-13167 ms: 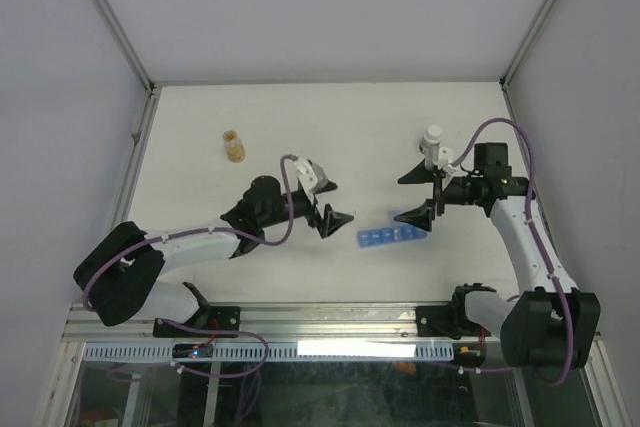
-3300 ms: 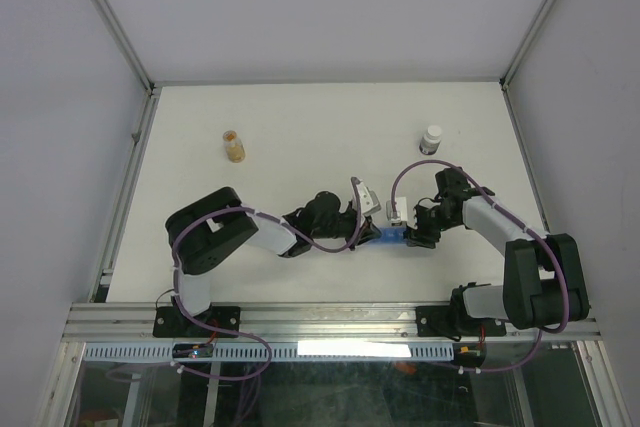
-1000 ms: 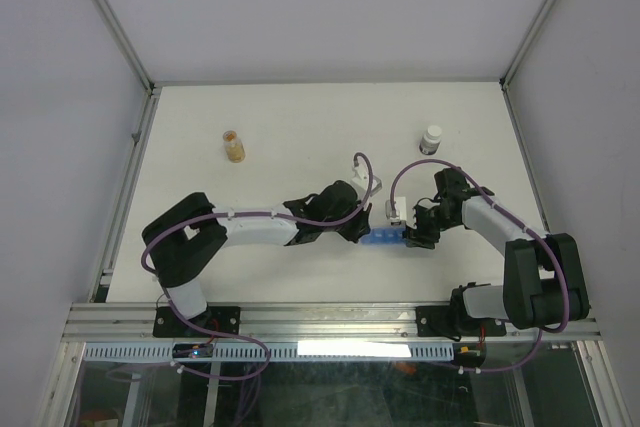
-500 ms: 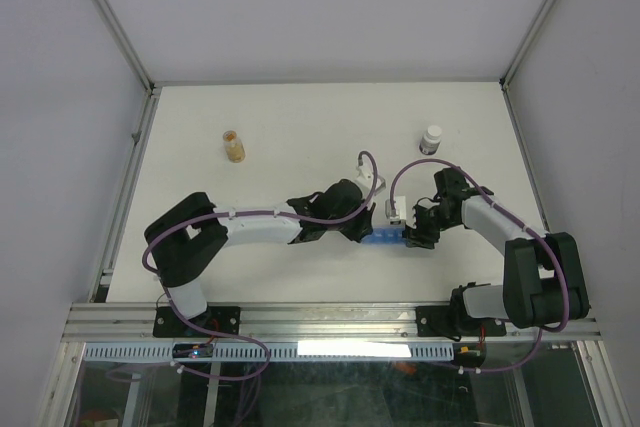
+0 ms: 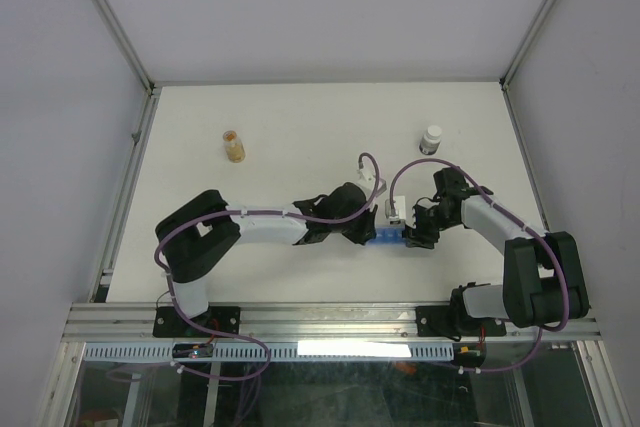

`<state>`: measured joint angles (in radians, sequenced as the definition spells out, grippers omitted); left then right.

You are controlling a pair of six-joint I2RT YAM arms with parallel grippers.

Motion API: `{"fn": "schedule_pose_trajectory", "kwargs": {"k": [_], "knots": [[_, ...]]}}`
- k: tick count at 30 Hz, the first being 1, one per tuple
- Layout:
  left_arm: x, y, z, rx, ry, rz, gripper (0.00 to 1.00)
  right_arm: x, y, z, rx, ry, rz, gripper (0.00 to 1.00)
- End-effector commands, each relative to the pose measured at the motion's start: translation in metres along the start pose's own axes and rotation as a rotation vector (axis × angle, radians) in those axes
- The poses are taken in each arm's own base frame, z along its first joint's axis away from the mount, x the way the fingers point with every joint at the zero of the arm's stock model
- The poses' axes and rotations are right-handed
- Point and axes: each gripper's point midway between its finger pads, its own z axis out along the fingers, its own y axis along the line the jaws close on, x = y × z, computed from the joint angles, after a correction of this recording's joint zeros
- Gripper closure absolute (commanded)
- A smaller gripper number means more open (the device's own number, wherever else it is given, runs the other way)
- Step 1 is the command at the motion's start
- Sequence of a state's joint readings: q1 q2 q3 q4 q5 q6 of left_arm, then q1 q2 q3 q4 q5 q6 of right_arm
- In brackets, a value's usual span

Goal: Sort the pills into containers

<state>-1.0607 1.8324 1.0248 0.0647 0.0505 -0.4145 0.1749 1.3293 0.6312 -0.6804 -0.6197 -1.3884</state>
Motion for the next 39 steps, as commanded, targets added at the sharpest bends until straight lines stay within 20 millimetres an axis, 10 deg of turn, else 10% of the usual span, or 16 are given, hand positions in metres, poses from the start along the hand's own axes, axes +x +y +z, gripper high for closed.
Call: {"fn": "schedule_pose_trajectory", "kwargs": {"k": [1, 13, 20, 28, 39], "knots": [[0.019, 0.012, -0.008, -0.063, 0.053, -0.014, 1.00, -0.005, -0.007, -0.001, 0.013, -0.006, -0.015, 0.51], [-0.061, -0.043, -0.044, 0.123, -0.168, 0.041, 1.00, -0.005, -0.007, -0.002, 0.014, -0.005, -0.013, 0.51], [-0.048, -0.036, -0.025, 0.143, -0.117, 0.015, 1.00, -0.005, -0.006, -0.001, 0.011, -0.004, -0.011, 0.51], [0.017, 0.005, 0.004, 0.090, 0.049, -0.075, 1.00, -0.005, -0.006, -0.001, 0.010, -0.004, -0.008, 0.51], [-0.043, -0.027, -0.031, 0.207, -0.108, -0.009, 0.99, -0.006, -0.008, -0.002, 0.018, -0.008, 0.003, 0.50]]}}
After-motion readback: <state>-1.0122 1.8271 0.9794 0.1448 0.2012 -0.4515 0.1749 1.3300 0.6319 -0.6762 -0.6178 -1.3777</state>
